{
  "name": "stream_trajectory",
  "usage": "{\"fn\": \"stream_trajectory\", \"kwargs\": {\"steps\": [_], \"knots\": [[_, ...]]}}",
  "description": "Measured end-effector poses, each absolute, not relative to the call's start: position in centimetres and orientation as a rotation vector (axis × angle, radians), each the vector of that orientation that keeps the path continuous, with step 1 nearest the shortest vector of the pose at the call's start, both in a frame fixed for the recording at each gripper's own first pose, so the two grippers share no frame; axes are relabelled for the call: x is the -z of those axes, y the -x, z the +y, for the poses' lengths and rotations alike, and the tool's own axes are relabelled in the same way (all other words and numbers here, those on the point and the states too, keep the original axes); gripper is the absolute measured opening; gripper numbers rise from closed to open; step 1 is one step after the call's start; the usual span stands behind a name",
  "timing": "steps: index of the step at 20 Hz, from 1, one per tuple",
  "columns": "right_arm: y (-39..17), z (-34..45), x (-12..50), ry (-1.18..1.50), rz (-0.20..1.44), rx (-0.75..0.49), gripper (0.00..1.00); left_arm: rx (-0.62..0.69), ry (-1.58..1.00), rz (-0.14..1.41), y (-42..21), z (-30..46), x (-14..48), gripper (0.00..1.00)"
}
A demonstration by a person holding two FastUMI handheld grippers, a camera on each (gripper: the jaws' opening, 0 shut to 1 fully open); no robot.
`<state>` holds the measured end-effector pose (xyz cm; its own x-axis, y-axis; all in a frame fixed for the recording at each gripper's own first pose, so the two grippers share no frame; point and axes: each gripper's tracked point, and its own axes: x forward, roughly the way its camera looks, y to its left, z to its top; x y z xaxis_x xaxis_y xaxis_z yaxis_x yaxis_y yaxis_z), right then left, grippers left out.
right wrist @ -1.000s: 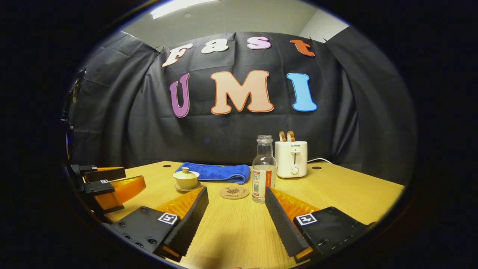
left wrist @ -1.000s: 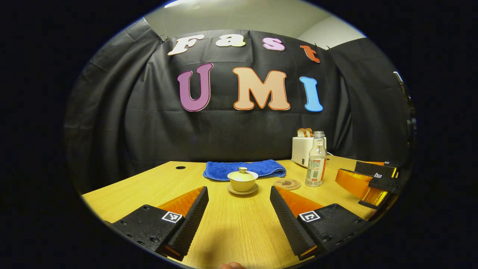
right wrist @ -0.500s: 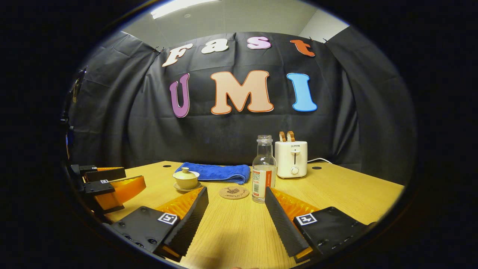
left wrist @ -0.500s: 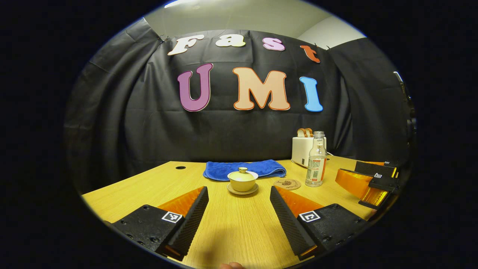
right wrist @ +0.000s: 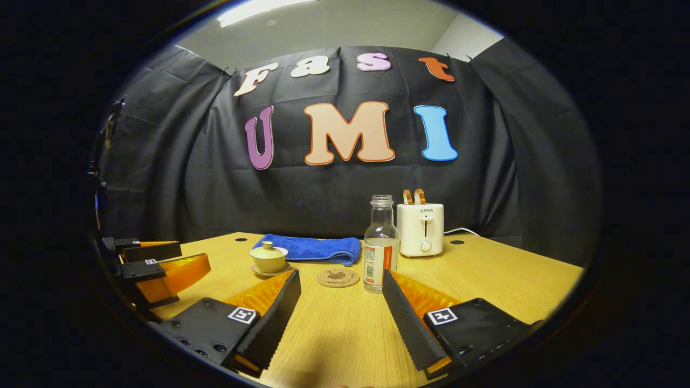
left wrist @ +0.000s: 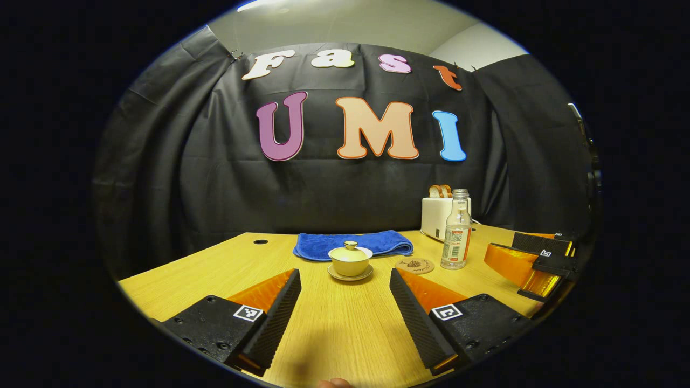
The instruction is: Open the teacup lid with one hand, grasp the water bottle and pour water into the teacup with the other hand; after pouring, place the water bottle on the coaster and then close the teacup lid.
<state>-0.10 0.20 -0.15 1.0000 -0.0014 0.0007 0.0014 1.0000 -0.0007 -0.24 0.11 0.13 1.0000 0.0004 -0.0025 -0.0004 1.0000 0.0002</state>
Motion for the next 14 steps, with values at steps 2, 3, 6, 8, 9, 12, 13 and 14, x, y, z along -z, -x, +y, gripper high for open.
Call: {"fn": "stream_trajectory", "kwargs": {"steps": [2,3,6,8,9,12,13,14], "knots": [[0.0,0.2,0.1,0.001,-0.002,0.0,0.98,0.012,-0.001,0.003,0.2,-0.2,-0.2,0.97],[0.0,0.2,0.1,0.001,-0.001,-0.002,0.98,0.0,-0.001,0.003,-0.1,0.0,-0.2,0.97],[0.1,0.3,0.2,0.001,0.0,-0.006,0.98,-0.003,-0.003,0.004,-1.6,0.1,-0.2,0.97],[0.0,0.0,0.1,0.001,0.003,-0.006,0.98,0.007,-0.003,0.004,-3.2,0.0,-0.2,0.96],[-0.1,-0.2,0.2,0.001,0.002,-0.004,0.98,0.014,-0.001,0.008,-4.2,-0.1,-0.1,0.97],[-0.5,-2.0,0.2,0.002,0.002,0.025,0.98,0.015,-0.001,0.01,-7.2,0.0,0.1,0.97],[-0.6,-2.7,0.2,0.003,0.001,0.038,0.98,0.012,-0.003,0.009,-8.3,0.0,0.1,0.97],[-0.7,-3.6,0.1,0.003,0.0,0.054,0.95,0.009,-0.004,0.013,-9.4,0.1,0.2,0.96]]}}
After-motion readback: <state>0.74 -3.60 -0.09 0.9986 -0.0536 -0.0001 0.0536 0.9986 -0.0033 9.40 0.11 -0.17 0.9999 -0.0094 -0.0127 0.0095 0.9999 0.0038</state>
